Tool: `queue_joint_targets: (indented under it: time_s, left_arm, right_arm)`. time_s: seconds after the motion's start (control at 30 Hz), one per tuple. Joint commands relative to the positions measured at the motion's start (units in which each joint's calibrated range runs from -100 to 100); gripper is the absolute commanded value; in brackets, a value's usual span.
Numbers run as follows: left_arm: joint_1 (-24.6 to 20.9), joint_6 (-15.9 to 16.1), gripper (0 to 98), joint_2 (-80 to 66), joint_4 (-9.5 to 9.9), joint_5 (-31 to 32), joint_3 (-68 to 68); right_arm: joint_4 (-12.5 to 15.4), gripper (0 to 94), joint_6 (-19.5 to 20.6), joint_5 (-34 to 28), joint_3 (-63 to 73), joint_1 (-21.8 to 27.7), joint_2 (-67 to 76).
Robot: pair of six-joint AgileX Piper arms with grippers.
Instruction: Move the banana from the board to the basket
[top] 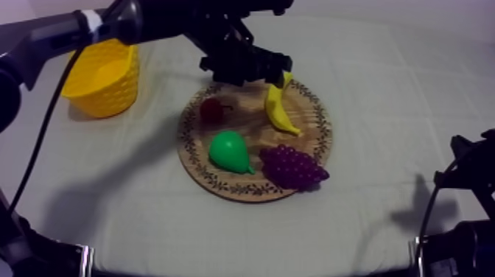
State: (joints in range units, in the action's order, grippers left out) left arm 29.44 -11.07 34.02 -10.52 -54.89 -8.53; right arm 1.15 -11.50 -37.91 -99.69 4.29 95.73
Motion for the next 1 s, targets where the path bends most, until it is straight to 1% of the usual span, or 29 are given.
queue_joint_targets:
  time_s: [0.0, 0.17, 0.33, 0.53, 0.6, 0.73, 0.8, 0.87, 0.97]
  left_arm:
    - [-0.04, 0.1, 73.1, 3.45, -0.15, -2.84, -5.56]
    - [-0.08, 0.03, 72.5, 10.46, -0.26, -9.51, -15.79]
    - [-0.09, -0.73, 70.4, 16.55, -0.18, -16.51, -25.05]
    - [-0.04, -1.55, 67.2, 22.49, -0.15, -23.12, -33.46]
    - [-0.07, -1.85, 65.2, 24.34, -0.26, -24.99, -35.08]
    - [-0.33, -1.49, 60.4, 27.66, -0.96, -27.63, -37.73]
    - [-0.35, -1.49, 57.4, 28.76, -0.97, -28.68, -39.09]
    - [-0.21, -1.52, 54.1, 29.64, -0.67, -29.96, -40.35]
    - [0.11, -1.87, 47.9, 30.4, 0.39, -31.93, -41.47]
  right_arm:
    - [-0.01, 0.3, 0.0, 0.01, 0.03, 0.0, 0.02]
    - [-0.01, 0.3, 0.0, 0.01, 0.03, 0.0, 0.02]
    - [-0.01, 0.3, 0.0, 0.01, 0.03, 0.0, 0.02]
    - [-0.01, 0.3, 0.0, 0.01, 0.03, 0.0, 0.02]
    - [-0.01, 0.3, 0.0, 0.01, 0.03, 0.0, 0.02]
    - [-0.01, 0.3, 0.0, 0.01, 0.03, 0.0, 0.02]
    - [-0.01, 0.3, 0.0, 0.01, 0.03, 0.0, 0.02]
    - [-0.01, 0.3, 0.0, 0.01, 0.03, 0.0, 0.02]
    - [-0.01, 0.3, 0.0, 0.01, 0.03, 0.0, 0.02]
